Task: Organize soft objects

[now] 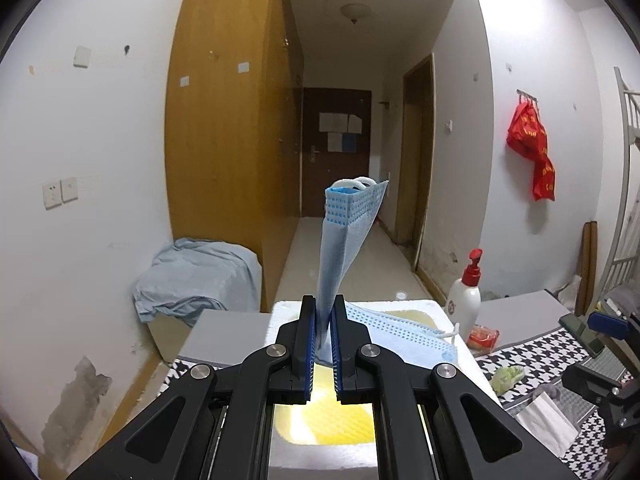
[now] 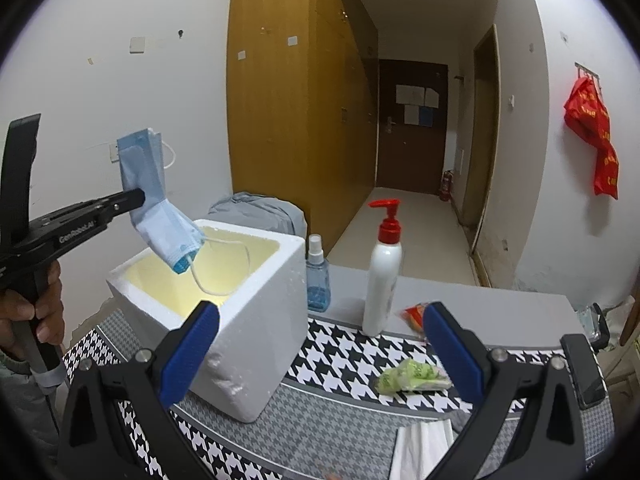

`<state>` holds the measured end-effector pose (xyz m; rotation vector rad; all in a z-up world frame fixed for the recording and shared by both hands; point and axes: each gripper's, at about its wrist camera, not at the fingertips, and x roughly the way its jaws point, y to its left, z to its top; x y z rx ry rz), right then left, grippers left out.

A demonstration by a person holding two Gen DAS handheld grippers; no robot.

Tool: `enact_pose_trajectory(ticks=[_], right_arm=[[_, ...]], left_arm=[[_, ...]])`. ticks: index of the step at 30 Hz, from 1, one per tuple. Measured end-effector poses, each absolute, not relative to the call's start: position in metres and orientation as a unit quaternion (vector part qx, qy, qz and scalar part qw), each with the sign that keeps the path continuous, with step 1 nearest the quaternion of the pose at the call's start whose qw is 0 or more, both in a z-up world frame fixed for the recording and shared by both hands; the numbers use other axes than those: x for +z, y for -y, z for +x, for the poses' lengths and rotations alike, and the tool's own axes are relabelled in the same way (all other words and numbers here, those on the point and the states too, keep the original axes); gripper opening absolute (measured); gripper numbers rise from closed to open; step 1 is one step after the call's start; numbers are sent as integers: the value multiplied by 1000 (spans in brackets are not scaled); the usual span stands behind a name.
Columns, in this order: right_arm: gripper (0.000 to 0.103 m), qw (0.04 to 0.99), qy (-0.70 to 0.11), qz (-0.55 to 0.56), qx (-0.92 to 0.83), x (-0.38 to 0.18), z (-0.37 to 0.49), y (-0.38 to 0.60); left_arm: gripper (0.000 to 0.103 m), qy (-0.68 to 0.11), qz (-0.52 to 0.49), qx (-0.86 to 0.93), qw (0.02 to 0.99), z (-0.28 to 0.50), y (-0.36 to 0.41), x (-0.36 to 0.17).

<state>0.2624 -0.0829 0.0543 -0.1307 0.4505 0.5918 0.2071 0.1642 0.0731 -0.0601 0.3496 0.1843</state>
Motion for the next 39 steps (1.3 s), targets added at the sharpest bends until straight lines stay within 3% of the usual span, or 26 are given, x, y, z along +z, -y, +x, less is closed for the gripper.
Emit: enact_pose_trajectory(ticks=[6,9,11,13,23,39], right_arm=[[103,932,-221,-55,283,53,261,93],[103,933,-223,-51,279,52,262,97],[103,933,-225,-47,277,51,263,101],[103,934,-226,-43,275,49,264,104],[103,938,-221,-31,266,47,258,122],[103,946,-196,-30,255,50,221,150]], left_arm=[[8,-188,-17,88,978,221,-157,69],[20,-197,-7,99,975,227,-156,64],[58,-202,-11,101,974,230,-157,63],[78,-193,-14,109,975,227,-158,63],[99,-161,-13,91,983,203,-141,72],[102,-126,-27,38,991,150,-101,77]])
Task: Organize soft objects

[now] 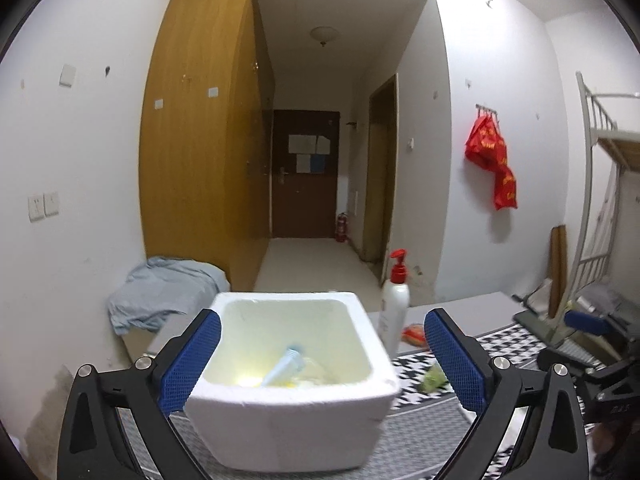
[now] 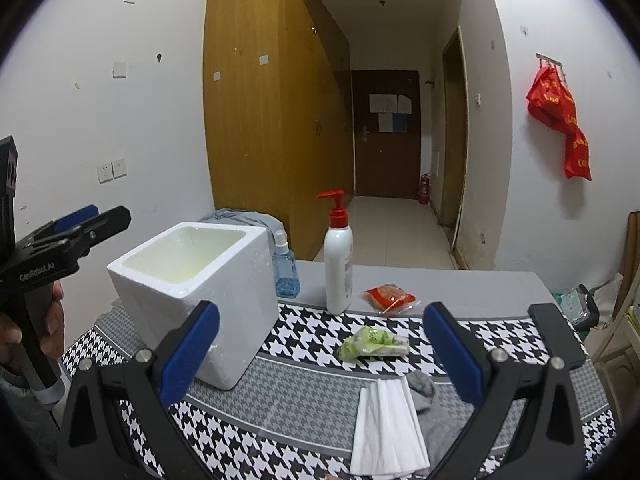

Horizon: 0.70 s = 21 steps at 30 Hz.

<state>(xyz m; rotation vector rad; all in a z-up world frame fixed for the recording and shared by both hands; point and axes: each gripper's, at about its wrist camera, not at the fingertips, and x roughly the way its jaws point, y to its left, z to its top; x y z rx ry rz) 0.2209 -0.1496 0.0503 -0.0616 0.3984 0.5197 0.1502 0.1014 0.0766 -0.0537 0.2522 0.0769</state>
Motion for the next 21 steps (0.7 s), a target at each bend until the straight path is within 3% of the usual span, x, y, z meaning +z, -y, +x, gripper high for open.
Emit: enact_pose_trajectory(ticks=[21], right_arm=[[103,955,-160,-23,248,46,170,180]], left_arm=[[102,-105,-24,29,994,111,-60,68]])
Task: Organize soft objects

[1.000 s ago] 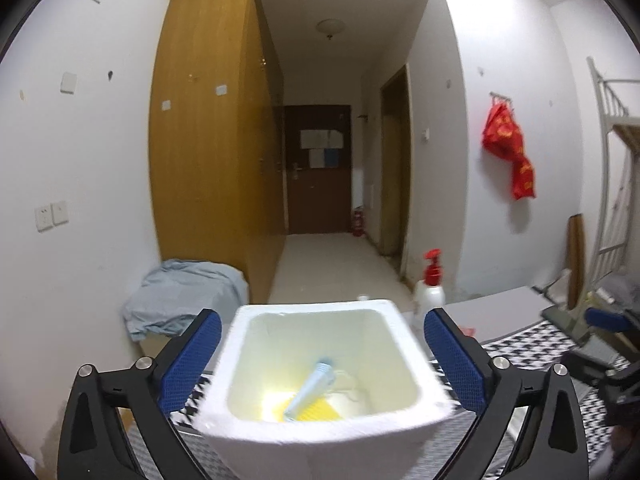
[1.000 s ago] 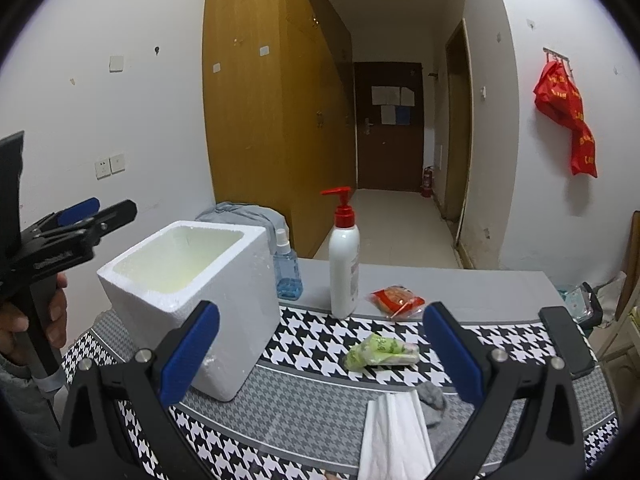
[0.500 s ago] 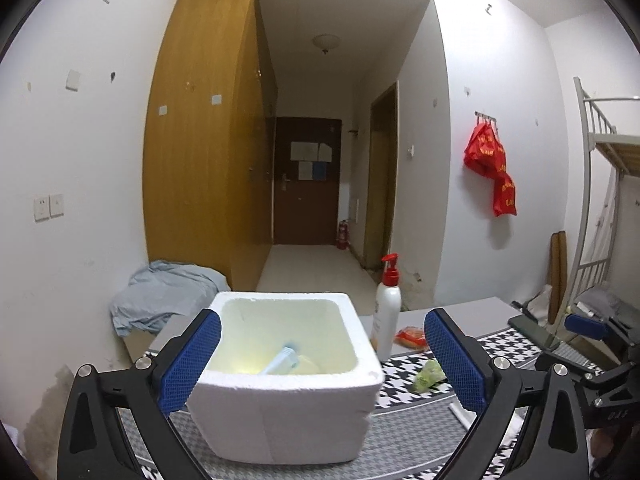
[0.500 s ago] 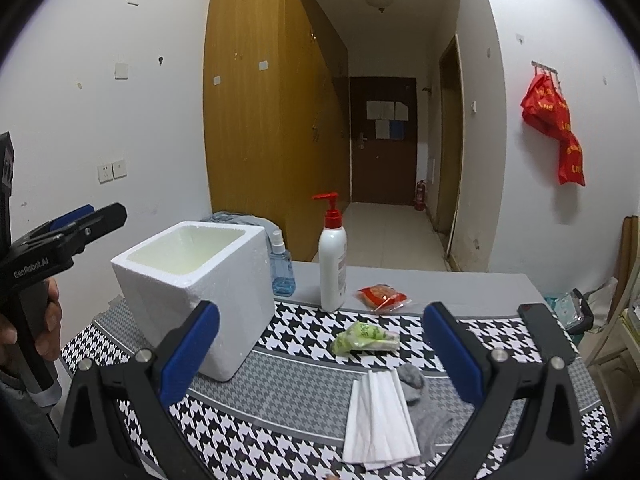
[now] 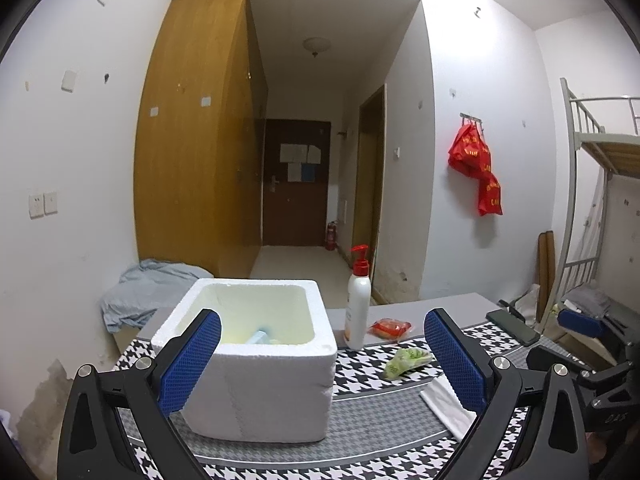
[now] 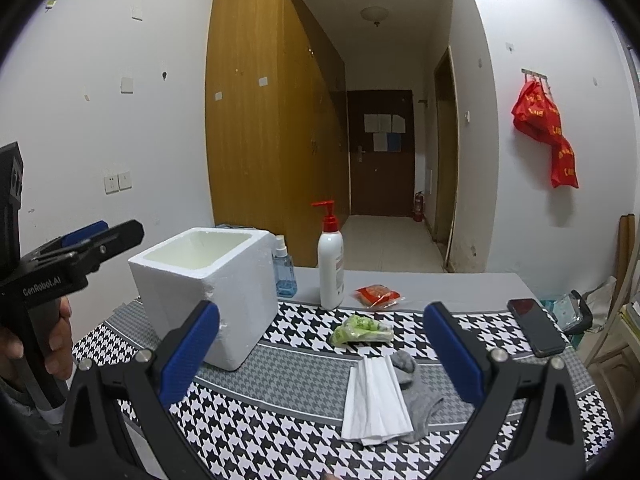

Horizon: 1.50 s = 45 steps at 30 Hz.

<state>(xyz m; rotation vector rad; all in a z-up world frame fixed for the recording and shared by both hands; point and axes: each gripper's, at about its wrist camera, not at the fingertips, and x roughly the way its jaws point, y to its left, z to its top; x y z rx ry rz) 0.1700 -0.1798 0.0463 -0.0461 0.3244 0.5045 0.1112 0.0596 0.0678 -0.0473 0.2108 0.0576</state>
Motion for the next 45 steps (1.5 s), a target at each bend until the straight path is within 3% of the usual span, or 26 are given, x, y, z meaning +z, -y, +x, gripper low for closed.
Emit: enact_pose_trajectory(ticks=[21,45], right_arm=[[103,968,-161,-20,190,27,149,199],[103,973,-192,-23,129,4,158,246]], left_arm=[[102,-116,-60,-19,991,104,-53,40],[102,-162,-19,-103,981,151,13,21]])
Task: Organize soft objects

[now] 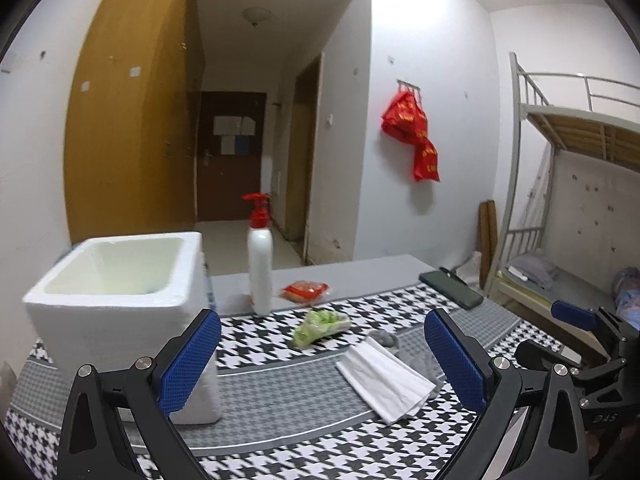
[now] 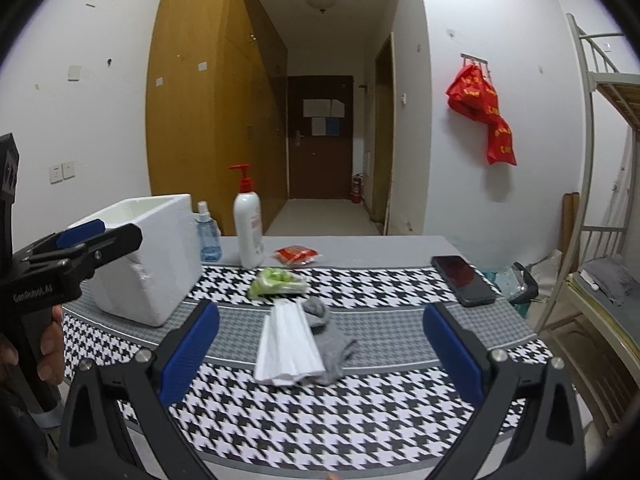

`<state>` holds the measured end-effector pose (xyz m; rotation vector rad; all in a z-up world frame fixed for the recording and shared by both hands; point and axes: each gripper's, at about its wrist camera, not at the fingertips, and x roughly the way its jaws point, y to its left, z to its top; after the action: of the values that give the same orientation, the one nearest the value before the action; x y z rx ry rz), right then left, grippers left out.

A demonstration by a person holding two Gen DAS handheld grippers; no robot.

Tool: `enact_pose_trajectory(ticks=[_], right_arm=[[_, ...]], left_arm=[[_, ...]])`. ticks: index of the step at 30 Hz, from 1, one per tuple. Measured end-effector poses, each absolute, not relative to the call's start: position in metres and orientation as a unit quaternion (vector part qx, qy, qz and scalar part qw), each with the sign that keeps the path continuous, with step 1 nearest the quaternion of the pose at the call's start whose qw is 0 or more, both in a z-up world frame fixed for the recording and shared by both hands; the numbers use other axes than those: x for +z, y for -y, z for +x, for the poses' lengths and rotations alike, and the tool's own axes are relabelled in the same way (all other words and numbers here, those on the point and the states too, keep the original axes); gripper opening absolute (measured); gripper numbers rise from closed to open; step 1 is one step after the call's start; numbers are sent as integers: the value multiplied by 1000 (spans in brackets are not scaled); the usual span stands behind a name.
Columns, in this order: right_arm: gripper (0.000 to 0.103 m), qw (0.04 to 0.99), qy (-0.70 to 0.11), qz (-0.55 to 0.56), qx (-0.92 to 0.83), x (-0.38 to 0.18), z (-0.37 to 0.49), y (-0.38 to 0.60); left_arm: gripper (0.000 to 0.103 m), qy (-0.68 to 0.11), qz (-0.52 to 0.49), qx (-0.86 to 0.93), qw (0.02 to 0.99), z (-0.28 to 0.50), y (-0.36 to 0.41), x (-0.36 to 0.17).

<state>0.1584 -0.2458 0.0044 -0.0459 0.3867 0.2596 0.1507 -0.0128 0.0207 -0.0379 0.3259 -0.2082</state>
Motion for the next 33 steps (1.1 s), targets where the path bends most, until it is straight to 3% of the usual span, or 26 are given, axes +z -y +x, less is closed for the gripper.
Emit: enact_pose_trajectory(ticks=[16,26,30,33], right_arm=[[103,961,-241,1,137,-24,194,257],[103,959,-257,-6,122,-40,205,264],[103,959,-262,-2,109,-45,210,275],[103,957,-266,8,115,-48,212,278]], left_arm=[[102,-201,6,-113,973,205,40,3],[102,-272,3,-140,952,225,57,-33],[92,-307,19,-152,939,232,68,-46],[90,-323,13,-154,934,237,73,-53]])
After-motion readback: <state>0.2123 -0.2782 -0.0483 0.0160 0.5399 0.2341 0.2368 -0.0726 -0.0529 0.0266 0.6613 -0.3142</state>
